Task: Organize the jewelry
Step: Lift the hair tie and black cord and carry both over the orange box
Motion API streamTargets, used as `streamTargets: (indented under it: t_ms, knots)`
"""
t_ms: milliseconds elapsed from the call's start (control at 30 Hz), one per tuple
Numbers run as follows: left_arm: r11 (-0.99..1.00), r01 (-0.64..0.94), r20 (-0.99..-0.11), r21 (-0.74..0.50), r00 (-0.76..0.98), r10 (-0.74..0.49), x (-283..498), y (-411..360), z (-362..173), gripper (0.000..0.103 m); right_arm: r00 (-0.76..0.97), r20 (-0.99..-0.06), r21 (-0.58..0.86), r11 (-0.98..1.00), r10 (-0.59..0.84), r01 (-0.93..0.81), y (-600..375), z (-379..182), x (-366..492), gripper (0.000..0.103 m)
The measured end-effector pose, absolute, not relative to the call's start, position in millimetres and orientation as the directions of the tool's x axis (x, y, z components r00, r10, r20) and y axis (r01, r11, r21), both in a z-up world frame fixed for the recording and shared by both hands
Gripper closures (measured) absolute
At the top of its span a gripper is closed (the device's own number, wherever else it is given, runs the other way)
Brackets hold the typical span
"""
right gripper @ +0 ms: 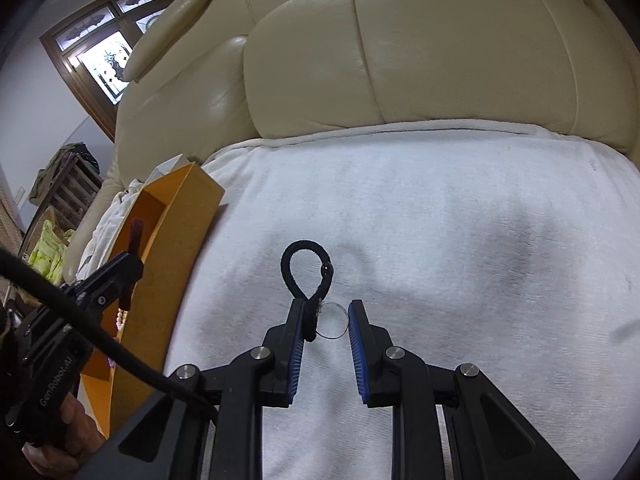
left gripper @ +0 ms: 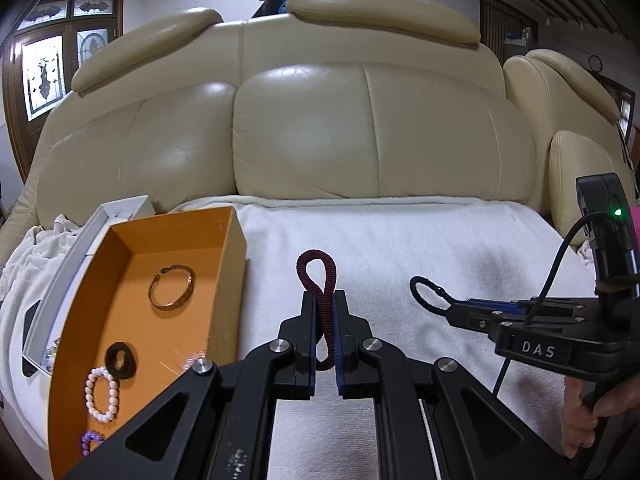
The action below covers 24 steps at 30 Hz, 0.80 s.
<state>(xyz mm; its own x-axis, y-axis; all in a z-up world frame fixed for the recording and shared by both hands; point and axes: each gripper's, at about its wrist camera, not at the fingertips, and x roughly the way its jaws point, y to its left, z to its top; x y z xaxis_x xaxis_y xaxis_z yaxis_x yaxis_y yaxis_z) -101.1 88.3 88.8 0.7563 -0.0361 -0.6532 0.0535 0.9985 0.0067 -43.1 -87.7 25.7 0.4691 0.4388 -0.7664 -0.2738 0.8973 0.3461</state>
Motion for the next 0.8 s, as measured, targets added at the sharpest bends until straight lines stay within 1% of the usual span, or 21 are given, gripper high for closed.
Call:
streamTargets:
  t_ms: [367, 800]
  knots:
    - [1.000, 0.010, -0.620, 0.010, 0.784, -0.002, -114, 106, 103, 0.096, 0.468, -0.737, 0.368, 0.870, 0.487, -0.328, -58, 32, -47, 0.080]
    - [0.998, -0.065, -0.603, 0.002, 0.796, 0.054, -124, 142, 110, 0.095, 0.468, -0.687, 0.401, 0.827, 0.556, -0.395, -13, 47, -52, 0.079]
